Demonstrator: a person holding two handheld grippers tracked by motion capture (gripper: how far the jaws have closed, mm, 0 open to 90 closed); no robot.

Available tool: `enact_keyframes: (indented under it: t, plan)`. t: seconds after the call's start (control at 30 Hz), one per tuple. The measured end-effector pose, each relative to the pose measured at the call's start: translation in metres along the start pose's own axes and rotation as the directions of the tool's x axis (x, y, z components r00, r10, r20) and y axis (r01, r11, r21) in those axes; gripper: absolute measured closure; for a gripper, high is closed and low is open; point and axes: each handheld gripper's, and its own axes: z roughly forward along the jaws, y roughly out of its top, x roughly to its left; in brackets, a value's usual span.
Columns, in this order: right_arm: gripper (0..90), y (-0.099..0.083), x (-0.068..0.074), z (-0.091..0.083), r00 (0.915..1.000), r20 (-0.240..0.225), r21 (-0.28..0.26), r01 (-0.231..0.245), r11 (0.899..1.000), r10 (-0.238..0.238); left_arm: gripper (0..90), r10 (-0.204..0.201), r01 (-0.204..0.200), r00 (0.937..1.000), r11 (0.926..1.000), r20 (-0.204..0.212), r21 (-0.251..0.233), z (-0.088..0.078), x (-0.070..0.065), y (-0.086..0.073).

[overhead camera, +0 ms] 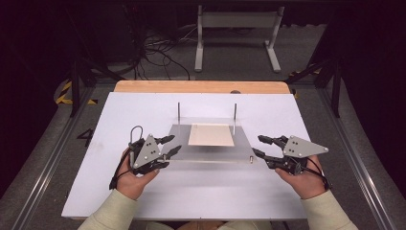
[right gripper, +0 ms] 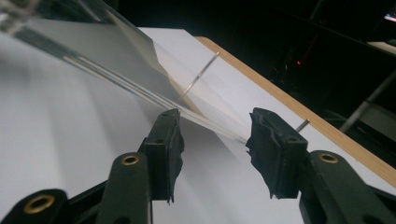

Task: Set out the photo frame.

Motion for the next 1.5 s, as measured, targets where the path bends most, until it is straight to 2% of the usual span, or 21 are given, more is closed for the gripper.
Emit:
enact_keyframes:
  t: [0.13,0.23,0.47,0.57,0.67,0.8,1.13,1.23,1.37,1.5]
  plan:
    - [49.4,0.001,0.004,0.000,0.9996,-0.027,-0.018,0.010,1.000,-0.010,57.4,0.001,-0.001,1.0000,1.0000,-0.002,-0.007,0.000,0.001,0.001]
    - [48.0,0.002,0.008,0.003,0.9995,-0.025,-0.026,0.018,1.000,-0.019,57.2,-0.001,0.001,1.0000,1.0000,-0.003,-0.009,0.000,0.002,0.002]
    - [47.4,0.006,0.012,0.025,0.9991,-0.024,-0.096,0.033,0.995,-0.035,56.9,-0.007,0.007,1.0000,0.9999,-0.004,-0.014,0.001,0.002,0.003]
    - [47.4,0.005,0.014,0.038,0.9985,-0.024,-0.096,0.047,0.994,-0.049,56.8,-0.008,0.008,1.0000,0.9998,-0.002,-0.015,0.001,0.002,0.002]
    - [53.6,0.001,0.014,0.047,0.9979,-0.021,-0.102,0.058,0.993,-0.061,56.6,-0.005,0.005,1.0000,0.9999,-0.003,-0.011,0.001,0.001,0.002]
    - [54.6,-0.004,0.013,0.051,0.9992,-0.020,-0.121,0.033,0.992,-0.035,56.4,-0.007,0.007,1.0000,0.9999,-0.005,-0.012,0.001,0.001,0.002]
    - [59.4,0.002,0.017,0.051,0.9919,0.043,-0.086,0.123,0.989,-0.119,54.7,-0.032,0.032,0.9992,0.9991,-0.024,-0.029,0.002,0.001,0.003]
    - [60.7,0.004,0.018,0.051,0.9905,0.049,-0.069,0.132,0.989,-0.129,54.7,-0.030,0.029,0.9993,0.9993,-0.024,-0.024,0.001,0.001,0.003]
    - [62.4,0.008,0.020,0.049,0.9884,0.054,-0.047,0.145,0.988,-0.142,54.7,-0.045,0.045,0.9989,0.9986,-0.012,-0.029,0.000,0.002,0.006]
    - [63.1,0.013,0.021,0.043,0.9861,0.057,-0.050,0.159,0.986,-0.156,55.2,-0.042,0.042,0.9991,0.9982,0.001,-0.042,-0.006,0.002,0.013]
